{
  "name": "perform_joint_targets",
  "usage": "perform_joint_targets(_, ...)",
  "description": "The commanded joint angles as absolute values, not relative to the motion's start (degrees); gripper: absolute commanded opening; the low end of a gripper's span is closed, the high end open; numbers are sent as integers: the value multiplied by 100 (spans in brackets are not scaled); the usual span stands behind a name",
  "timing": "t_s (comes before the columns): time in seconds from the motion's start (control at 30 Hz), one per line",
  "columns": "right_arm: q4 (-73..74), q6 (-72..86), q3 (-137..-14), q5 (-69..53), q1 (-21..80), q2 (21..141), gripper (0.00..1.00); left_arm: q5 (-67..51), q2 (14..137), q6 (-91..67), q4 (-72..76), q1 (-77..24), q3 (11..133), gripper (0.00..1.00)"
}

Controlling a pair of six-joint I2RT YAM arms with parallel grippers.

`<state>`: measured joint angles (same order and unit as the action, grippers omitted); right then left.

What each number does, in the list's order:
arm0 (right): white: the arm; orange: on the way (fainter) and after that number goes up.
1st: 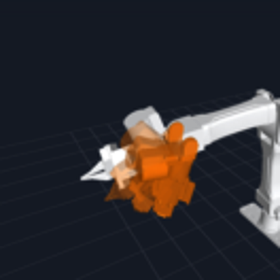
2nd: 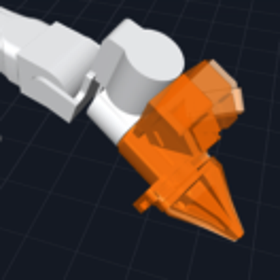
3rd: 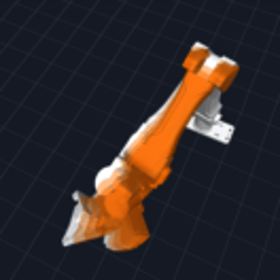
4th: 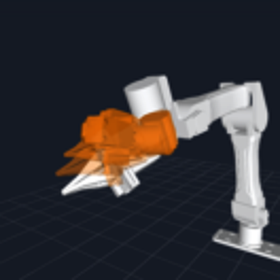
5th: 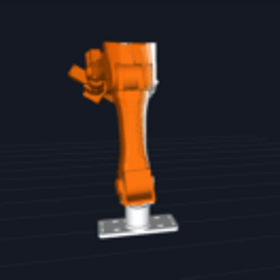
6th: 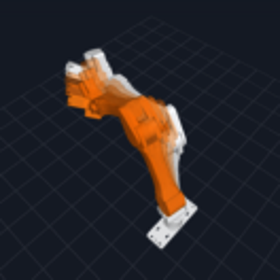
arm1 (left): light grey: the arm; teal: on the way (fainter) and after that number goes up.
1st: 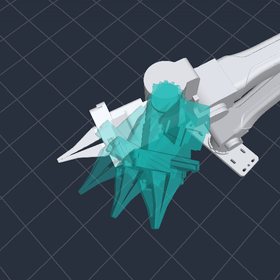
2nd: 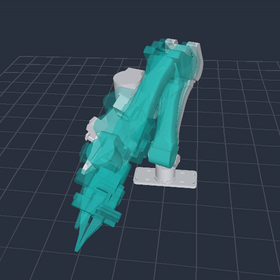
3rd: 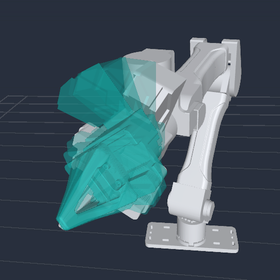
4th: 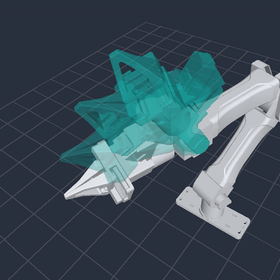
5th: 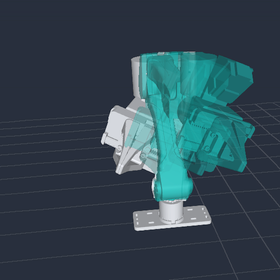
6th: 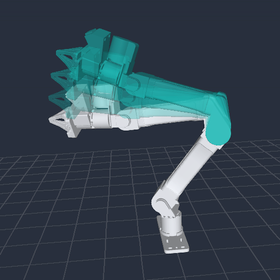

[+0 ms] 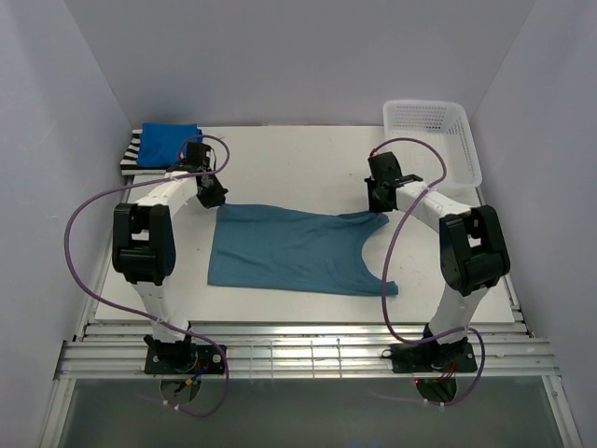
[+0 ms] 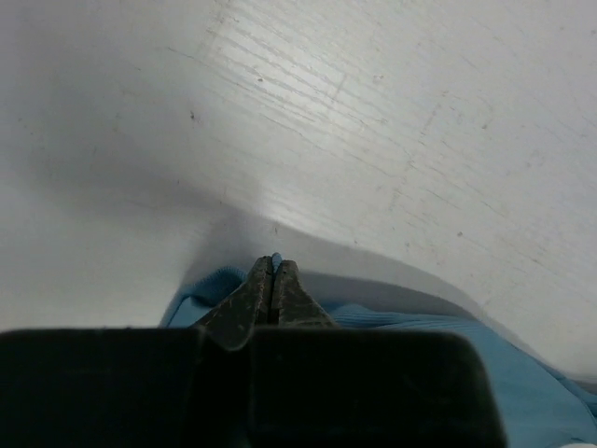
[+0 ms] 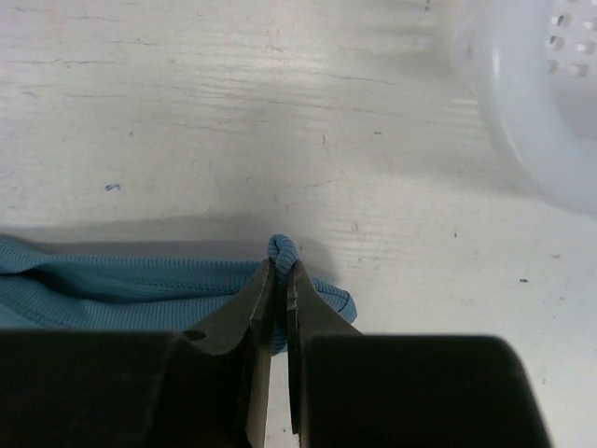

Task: Fold and stack the tank tops
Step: Fold the tank top

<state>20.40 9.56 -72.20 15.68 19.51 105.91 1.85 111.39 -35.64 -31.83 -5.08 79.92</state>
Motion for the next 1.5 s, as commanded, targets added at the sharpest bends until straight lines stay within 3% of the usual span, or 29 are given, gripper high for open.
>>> perform_joint_targets(0.0,1293,853,-6830,1504,1925,9915,8,141,10311,-3621,-2875,-518,7614,0)
perform_joint_targets(0.6,747,1116,-5256,1389,1916,8622,8,255,8061,-4271,-2083,-510,5186,0)
perform_joint_targets(1.47,800,1327,-4105,1116,1872,7682,8,571,7444,-4702,-2373,-519,4166,0)
